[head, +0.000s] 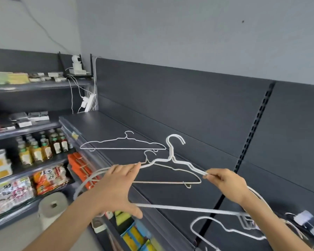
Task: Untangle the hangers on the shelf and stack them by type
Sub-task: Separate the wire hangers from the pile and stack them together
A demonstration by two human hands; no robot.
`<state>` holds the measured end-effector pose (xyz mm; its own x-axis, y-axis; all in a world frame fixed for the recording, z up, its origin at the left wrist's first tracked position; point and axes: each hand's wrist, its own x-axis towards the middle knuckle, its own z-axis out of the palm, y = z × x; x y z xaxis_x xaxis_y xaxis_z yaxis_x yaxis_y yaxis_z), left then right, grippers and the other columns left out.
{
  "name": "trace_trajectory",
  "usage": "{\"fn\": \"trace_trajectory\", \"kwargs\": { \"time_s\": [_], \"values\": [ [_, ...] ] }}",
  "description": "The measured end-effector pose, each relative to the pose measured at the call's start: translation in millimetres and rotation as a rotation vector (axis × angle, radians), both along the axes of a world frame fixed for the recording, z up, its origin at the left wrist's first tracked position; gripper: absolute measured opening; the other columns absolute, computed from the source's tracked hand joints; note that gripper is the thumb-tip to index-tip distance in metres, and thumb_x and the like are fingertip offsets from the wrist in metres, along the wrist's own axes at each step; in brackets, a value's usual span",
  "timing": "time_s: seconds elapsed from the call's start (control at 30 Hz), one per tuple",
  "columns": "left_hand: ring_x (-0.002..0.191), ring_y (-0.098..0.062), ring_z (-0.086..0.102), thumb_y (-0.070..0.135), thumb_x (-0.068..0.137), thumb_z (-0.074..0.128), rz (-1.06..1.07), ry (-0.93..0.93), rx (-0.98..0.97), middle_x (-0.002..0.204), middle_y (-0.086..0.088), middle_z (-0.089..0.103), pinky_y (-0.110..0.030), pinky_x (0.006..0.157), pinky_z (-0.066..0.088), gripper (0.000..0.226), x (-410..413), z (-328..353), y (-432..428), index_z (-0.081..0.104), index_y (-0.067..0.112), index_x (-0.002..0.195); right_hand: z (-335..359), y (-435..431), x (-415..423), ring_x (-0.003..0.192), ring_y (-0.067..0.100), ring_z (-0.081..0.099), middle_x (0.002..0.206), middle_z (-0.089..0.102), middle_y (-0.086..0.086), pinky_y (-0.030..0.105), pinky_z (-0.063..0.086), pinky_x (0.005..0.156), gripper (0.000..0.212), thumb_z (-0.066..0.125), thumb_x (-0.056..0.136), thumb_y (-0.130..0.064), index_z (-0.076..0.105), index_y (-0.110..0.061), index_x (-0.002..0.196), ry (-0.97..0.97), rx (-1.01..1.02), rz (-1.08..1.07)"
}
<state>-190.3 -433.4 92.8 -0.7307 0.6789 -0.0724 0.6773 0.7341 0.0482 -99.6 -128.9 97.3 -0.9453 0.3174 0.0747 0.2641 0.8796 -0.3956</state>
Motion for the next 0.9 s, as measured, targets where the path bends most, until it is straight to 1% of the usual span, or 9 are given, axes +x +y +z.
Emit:
{"fn": "trace_trajectory", "kwargs": {
  "time_s": [0.1, 0.17, 0.27, 0.4, 0.43, 0.5, 0.6, 0.7, 0.9],
  "values": [
    [0.142, -0.02, 0.009, 0.068, 0.062, 0.063, 0.041, -0.001, 0.031, 0.154, 0.004, 0.008, -0.034, 0.117, 0.009, 0.121, -32, -9, -7, -0.013, 0.025, 0.146, -4, -7, -41, 0.088, 0.011, 0.059, 0.086, 0.068, -0.01, 0.023, 0.04, 0.074, 0.022, 0.043, 0.094, -0.04, 0.058, -0.045, 0.08, -0.028, -0.001, 0.054],
    [0.139, -0.019, 0.017, 0.062, 0.063, 0.066, 0.071, -0.005, 0.067, 0.15, 0.003, 0.017, -0.033, 0.116, 0.016, 0.115, -56, -12, -9, -0.005, 0.025, 0.146, -7, -10, -70, 0.088, 0.012, 0.058, 0.086, 0.068, -0.009, 0.023, 0.038, 0.07, 0.02, 0.043, 0.094, -0.04, 0.059, -0.041, 0.083, -0.024, 0.017, 0.074],
    [0.135, -0.016, 0.025, 0.055, 0.062, 0.069, 0.134, -0.077, 0.159, 0.142, 0.006, 0.027, -0.032, 0.114, 0.023, 0.109, -91, -18, -11, 0.006, 0.025, 0.146, -12, -11, -115, 0.085, 0.012, 0.057, 0.084, 0.066, -0.014, 0.025, 0.037, 0.07, 0.018, 0.045, 0.093, -0.038, 0.062, -0.035, 0.088, 0.007, 0.037, 0.096],
    [0.135, -0.016, 0.022, 0.054, 0.063, 0.071, 0.201, -0.122, 0.19, 0.145, 0.005, 0.024, -0.031, 0.114, 0.02, 0.108, -134, -18, -15, 0.008, 0.025, 0.146, -26, -13, -175, 0.075, 0.016, 0.057, 0.07, 0.061, -0.011, 0.029, 0.043, 0.071, 0.026, 0.052, 0.091, -0.027, 0.055, -0.036, 0.067, 0.015, -0.026, 0.152],
    [0.136, -0.016, 0.021, 0.053, 0.063, 0.071, 0.215, -0.119, 0.199, 0.147, 0.004, 0.022, -0.031, 0.115, 0.019, 0.109, -144, -19, -15, 0.008, 0.024, 0.146, -29, -13, -189, 0.078, 0.019, 0.059, 0.073, 0.064, -0.009, 0.03, 0.044, 0.073, 0.024, 0.051, 0.091, -0.024, 0.059, -0.033, 0.07, 0.024, -0.02, 0.17],
    [0.136, -0.016, 0.021, 0.051, 0.062, 0.071, 0.24, -0.125, 0.217, 0.148, 0.004, 0.021, -0.03, 0.114, 0.019, 0.108, -164, -20, -18, 0.009, 0.022, 0.146, -37, -14, -216, 0.094, 0.024, 0.062, 0.094, 0.068, -0.001, 0.031, 0.043, 0.082, 0.018, 0.049, 0.092, -0.022, 0.067, -0.021, 0.093, 0.051, 0.034, 0.192],
    [0.136, -0.02, 0.023, 0.068, 0.046, 0.054, 0.285, -0.131, 0.181, 0.148, 0.0, 0.023, -0.031, 0.113, 0.02, 0.12, -197, -23, -27, 0.011, 0.02, 0.147, -45, -17, -240, 0.113, 0.024, 0.055, 0.118, 0.06, 0.001, 0.033, 0.04, 0.096, 0.026, 0.045, 0.093, -0.021, 0.061, -0.014, 0.114, 0.082, 0.124, 0.184],
    [0.137, -0.023, 0.023, 0.074, 0.032, 0.037, 0.355, -0.085, 0.151, 0.148, -0.005, 0.025, -0.033, 0.113, 0.018, 0.13, -236, -30, -33, 0.013, 0.017, 0.146, -50, -13, -251, 0.113, 0.024, 0.054, 0.123, 0.057, 0.002, 0.032, 0.041, 0.098, 0.029, 0.048, 0.091, -0.017, 0.058, -0.011, 0.118, 0.099, 0.078, 0.154],
    [0.133, -0.024, 0.034, 0.075, 0.029, 0.043, 0.431, -0.118, 0.177, 0.144, -0.007, 0.036, -0.033, 0.109, 0.027, 0.134, -311, -53, -42, 0.021, 0.013, 0.145, -69, -8, -257, 0.11, 0.02, 0.058, 0.124, 0.058, 0.001, 0.027, 0.041, 0.095, 0.033, 0.054, 0.09, -0.018, 0.058, -0.014, 0.122, 0.038, -0.043, 0.045]
  ]
}}
